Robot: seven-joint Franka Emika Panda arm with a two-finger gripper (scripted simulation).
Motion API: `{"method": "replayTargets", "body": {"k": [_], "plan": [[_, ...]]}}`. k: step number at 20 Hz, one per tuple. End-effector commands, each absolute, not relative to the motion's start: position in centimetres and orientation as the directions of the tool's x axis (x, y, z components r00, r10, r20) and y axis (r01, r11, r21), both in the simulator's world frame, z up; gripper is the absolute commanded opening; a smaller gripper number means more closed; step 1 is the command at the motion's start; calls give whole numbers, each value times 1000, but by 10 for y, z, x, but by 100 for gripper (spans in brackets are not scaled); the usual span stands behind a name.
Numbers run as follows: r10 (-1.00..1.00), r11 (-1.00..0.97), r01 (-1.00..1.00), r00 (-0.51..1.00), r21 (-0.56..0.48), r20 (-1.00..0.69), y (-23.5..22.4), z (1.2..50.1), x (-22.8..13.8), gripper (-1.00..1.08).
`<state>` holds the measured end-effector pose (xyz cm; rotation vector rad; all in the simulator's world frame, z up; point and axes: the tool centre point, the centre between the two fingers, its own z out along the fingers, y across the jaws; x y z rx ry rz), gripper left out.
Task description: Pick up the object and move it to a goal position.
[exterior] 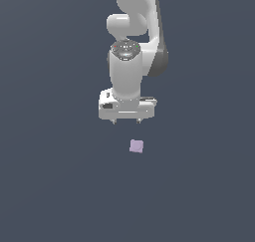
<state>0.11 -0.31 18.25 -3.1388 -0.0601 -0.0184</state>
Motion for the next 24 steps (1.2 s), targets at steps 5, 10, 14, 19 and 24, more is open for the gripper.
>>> {"method": "replayTargets", "body": {"k": [5, 10, 14, 19, 24], "plan": [[28, -1000, 28, 1000, -2, 11, 0, 176, 3, 100], [-2, -1000, -2, 1000, -2, 9, 8, 156, 10, 100], [-39, -999, -39, 999, -2, 6, 18, 130, 16, 100], [-92, -996, -92, 996, -2, 3, 32, 92, 23, 100], [-126, -992, -126, 992, -1, 1, 42, 68, 25, 100]]}}
